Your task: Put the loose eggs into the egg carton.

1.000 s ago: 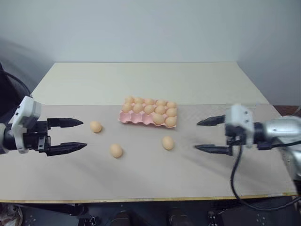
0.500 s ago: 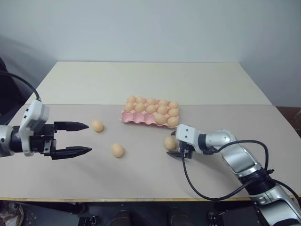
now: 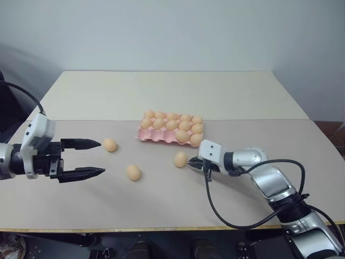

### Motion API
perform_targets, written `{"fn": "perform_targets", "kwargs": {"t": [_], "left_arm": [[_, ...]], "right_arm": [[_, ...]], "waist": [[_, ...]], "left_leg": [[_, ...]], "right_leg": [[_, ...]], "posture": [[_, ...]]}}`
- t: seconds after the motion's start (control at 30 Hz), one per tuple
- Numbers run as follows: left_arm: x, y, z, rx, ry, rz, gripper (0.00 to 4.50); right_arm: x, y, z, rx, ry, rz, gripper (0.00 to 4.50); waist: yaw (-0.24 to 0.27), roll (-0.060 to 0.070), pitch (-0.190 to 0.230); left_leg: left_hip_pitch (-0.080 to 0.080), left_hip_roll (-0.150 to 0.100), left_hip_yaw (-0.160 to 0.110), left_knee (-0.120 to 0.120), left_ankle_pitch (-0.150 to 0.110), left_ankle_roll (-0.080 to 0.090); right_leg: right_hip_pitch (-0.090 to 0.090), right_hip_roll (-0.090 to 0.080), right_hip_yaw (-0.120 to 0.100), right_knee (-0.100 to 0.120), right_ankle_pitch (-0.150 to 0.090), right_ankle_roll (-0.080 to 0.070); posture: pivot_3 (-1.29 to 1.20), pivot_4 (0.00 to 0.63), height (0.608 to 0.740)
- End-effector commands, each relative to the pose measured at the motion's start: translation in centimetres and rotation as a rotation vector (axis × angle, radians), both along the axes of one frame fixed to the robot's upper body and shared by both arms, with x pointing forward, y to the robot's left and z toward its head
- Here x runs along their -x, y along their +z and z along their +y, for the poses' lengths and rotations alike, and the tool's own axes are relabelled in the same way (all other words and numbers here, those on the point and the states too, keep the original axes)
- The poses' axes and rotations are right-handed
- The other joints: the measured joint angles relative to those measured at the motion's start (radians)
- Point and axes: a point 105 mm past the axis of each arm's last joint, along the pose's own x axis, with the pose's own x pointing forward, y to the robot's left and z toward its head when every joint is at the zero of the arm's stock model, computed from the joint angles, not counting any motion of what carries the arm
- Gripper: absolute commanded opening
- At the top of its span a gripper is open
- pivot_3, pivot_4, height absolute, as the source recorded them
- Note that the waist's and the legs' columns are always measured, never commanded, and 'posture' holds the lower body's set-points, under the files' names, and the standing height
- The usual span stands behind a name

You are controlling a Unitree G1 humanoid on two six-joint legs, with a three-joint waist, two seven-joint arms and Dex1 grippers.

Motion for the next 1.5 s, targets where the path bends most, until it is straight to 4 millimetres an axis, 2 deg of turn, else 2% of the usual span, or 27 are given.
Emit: {"fn": "perform_targets", "kwargs": {"t": [0.03,0.13,0.2,0.4,0.47,0.97,1.27,1.5], "left_arm": [[0.5,1.1,-0.1,0.000,-0.010,-0.040,4.50],[0.6,1.1,0.0,-0.002,-0.006,-0.038,4.50],[0.7,1.1,0.0,-0.002,-0.002,-0.037,4.50],[0.7,1.1,0.0,0.001,0.000,-0.036,4.50],[0.7,1.1,0.0,0.001,0.001,-0.034,4.50],[0.5,1.1,-0.2,0.002,-0.010,-0.033,4.50],[0.6,1.1,-0.2,0.003,-0.011,-0.033,4.50],[0.7,1.2,-0.2,0.004,-0.009,-0.033,4.50]], "right_arm": [[0.1,1.7,-0.1,-0.004,0.021,-0.031,0.67],[0.5,2.5,-0.2,-0.022,0.048,-0.006,1.30],[0.7,3.1,0.0,-0.036,0.067,-0.007,1.89],[0.7,4.0,0.2,-0.054,0.061,-0.026,4.08],[0.7,4.3,0.1,-0.061,0.058,-0.031,4.46],[1.2,5.8,0.4,-0.087,0.075,-0.057,4.46],[0.1,5.1,1.1,-0.073,0.053,-0.063,4.46],[-1.5,4.5,2.5,-0.069,0.038,-0.071,4.46]], "waist": [[0.000,0.000,0.000],[0.001,0.000,0.000],[0.000,0.000,0.000],[0.000,0.000,0.000],[0.001,0.000,0.000],[0.000,0.000,0.000],[0.000,0.000,0.000],[-0.001,0.000,0.000]], "left_leg": [[0.000,0.000,0.000,0.000,0.000,0.000],[0.000,0.000,0.000,0.000,0.000,0.000],[0.000,0.000,0.000,0.000,0.000,0.000],[0.000,0.000,0.000,0.000,0.000,0.000],[0.000,0.000,0.000,0.000,0.000,0.000],[0.000,0.000,0.000,0.000,0.000,0.000],[0.000,0.000,0.000,0.000,0.000,0.000],[0.000,0.000,0.000,0.000,0.000,0.000]], "right_leg": [[0.000,0.000,0.000,0.000,0.000,0.000],[0.000,0.000,0.000,0.000,0.000,0.000],[0.000,0.000,0.000,0.000,0.000,0.000],[0.000,0.000,0.000,0.000,0.000,0.000],[0.000,0.000,0.000,0.000,0.000,0.000],[0.000,0.000,0.000,0.000,0.000,0.000],[0.000,0.000,0.000,0.000,0.000,0.000],[0.000,0.000,0.000,0.000,0.000,0.000]], "posture": [[0.00,0.150,0.740],[0.00,0.150,0.740],[0.00,0.150,0.740],[0.00,0.150,0.740],[0.00,0.150,0.740],[0.00,0.150,0.740],[0.00,0.150,0.740],[0.00,0.150,0.740]]}}
